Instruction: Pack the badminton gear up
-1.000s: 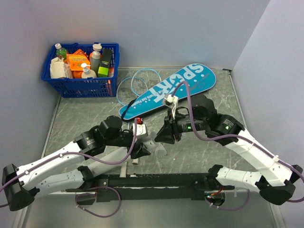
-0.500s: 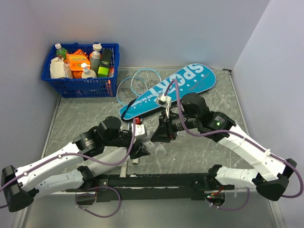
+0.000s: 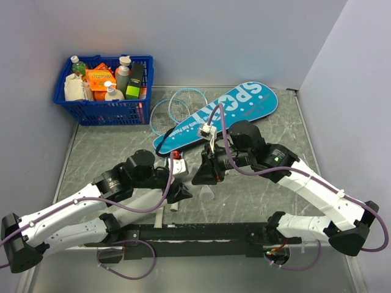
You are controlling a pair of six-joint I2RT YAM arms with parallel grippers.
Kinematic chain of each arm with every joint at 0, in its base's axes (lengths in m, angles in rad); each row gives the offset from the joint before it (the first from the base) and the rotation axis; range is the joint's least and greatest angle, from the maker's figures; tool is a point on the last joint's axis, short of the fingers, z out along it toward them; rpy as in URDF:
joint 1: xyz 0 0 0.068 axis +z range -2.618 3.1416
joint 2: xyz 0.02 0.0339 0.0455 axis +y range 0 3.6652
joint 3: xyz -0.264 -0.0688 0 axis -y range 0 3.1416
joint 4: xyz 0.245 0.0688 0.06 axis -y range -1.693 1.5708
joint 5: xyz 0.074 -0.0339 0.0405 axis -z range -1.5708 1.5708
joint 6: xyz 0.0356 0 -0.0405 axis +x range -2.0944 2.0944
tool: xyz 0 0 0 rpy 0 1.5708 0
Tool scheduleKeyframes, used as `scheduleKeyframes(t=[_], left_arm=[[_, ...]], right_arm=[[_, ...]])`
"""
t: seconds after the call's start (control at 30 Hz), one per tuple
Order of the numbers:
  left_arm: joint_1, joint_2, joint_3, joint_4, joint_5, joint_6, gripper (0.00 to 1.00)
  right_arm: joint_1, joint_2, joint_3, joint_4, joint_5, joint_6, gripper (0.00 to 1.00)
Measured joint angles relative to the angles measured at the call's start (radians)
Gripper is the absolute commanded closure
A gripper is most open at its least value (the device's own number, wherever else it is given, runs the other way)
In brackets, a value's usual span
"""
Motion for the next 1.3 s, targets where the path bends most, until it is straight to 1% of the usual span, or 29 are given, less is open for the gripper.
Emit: scheduleKeyframes(t=[0.1,0.13,0.2,0.23,0.27,0.6,0.8,1.1,1.17,1.3], left_arm=[[0.0,-0.006,0.0,0.0,-0.005,0.0,0.99],[0.0,-0.008,0.0,0.0,-0.005,-0.002,0.99],[0.0,-0.01,0.0,0.0,-0.005,-0.003,0.99],[0.0,-0.011,0.0,0.0,-0.006,-0.003,0.99],[0.0,-0.013,-0.001,-0.001,-0.007,-0.003,0.99],[0.0,-0.014,-0.004,0.009,-0.018,-0.006,0.99],[-0.004,-0.018,-0.004,0.038,-0.002,-0.02,0.99],[-0.001,-0.02,-0.004,0.037,-0.004,-0.022,0.99],[-0.001,-0.02,-0.004,0.037,-0.004,-0.022,0.99],[0.0,-0.02,-0.004,0.037,-0.004,-0.026,0.99]], right_arm=[[0.004,0.006,0.0,0.002,0.0,0.001,0.79],[0.005,0.008,0.0,0.002,0.0,0.003,0.85],[0.004,0.01,0.0,0.003,0.006,0.004,0.91],[0.004,0.01,0.0,0.003,0.009,0.005,0.97],[0.005,0.01,0.0,0.003,0.01,0.006,1.0],[0.005,-0.002,-0.001,0.002,0.021,0.012,1.0],[0.003,-0.057,-0.018,0.011,0.02,0.008,1.0],[-0.037,-0.15,-0.019,-0.003,-0.01,-0.003,1.0],[-0.056,-0.154,-0.016,-0.019,0.015,-0.008,1.0],[-0.122,-0.145,-0.001,-0.078,0.146,-0.021,1.0]])
